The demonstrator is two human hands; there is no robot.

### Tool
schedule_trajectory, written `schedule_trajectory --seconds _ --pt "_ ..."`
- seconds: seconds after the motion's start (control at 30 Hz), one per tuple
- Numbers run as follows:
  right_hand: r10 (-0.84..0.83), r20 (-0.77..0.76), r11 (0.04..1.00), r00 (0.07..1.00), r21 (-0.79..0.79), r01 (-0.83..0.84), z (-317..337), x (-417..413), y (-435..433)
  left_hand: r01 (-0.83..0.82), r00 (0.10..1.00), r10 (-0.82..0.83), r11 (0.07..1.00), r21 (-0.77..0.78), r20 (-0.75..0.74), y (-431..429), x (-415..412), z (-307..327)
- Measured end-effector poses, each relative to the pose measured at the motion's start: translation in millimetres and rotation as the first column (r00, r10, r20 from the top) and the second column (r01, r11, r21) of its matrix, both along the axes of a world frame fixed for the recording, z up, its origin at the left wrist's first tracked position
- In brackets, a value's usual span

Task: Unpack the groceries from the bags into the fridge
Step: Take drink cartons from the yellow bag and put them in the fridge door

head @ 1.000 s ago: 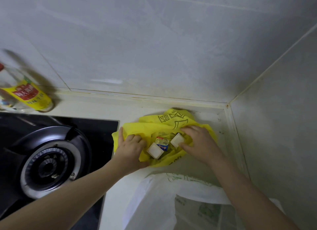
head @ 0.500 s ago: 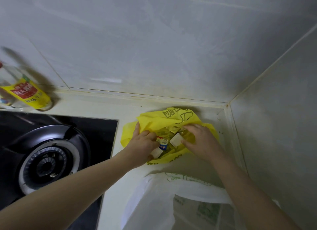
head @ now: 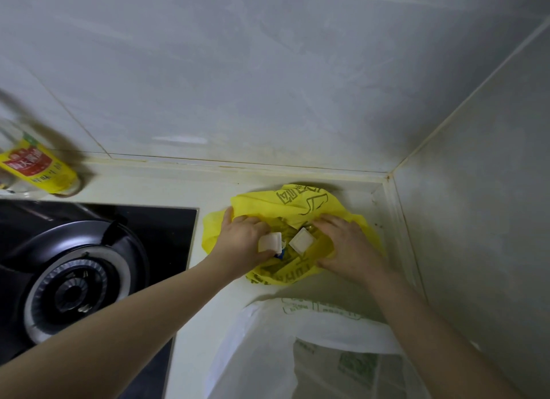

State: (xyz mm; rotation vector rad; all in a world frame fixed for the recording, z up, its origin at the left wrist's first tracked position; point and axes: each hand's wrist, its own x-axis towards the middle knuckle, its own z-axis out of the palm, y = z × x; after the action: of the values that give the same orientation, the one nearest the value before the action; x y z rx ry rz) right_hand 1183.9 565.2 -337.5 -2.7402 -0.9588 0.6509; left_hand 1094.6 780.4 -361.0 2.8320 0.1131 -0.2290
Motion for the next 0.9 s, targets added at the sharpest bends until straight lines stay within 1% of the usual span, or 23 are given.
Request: schedule_trajectory --seconds 0.1,0.27,0.5,0.57,0.7,0.77,0.9 --pt "-0.017 -0.002 1.000 1.000 0.018 0.017 -0.2 1.3 -2.0 0.030 0.998 -0.028 0.999 0.039 -0.050 -0.8 2.8 -3.0" --pt "-0.026 -0.019 1.000 0.999 0.009 0.026 0.5 3.2 -4.2 0.042 0.994 -0.039 0.999 0.025 -0.100 -2.0 2.9 -6.5" --pt "-0.030 -0.035 0.999 0.999 0.017 0.031 2.9 5.3 -2.5 0.109 0.983 -0.091 0.988 0.106 -0.160 -3.9 11.3 -2.3" --pt "-0.038 -0.042 0.999 0.998 0.018 0.038 3.4 5.9 -2.6 0.070 0.988 -0.058 0.994 0.079 -0.146 -4.2 12.8 0.5" --pt "-0.051 -0.035 0.998 0.998 0.041 0.052 10.5 6.2 -3.7 -0.123 0.992 0.120 0.988 -0.088 -0.040 -14.1 14.7 7.5" --pt "-0.066 -0.027 0.996 0.997 0.051 0.067 15.2 6.5 -6.4 -0.175 0.984 0.170 0.976 -0.127 -0.050 -23.7 19.0 11.3" --pt "-0.115 -0.024 0.992 0.993 0.054 0.116 19.7 10.6 -18.1 -0.214 0.975 0.200 0.963 -0.164 -0.096 -38.5 29.8 11.8"
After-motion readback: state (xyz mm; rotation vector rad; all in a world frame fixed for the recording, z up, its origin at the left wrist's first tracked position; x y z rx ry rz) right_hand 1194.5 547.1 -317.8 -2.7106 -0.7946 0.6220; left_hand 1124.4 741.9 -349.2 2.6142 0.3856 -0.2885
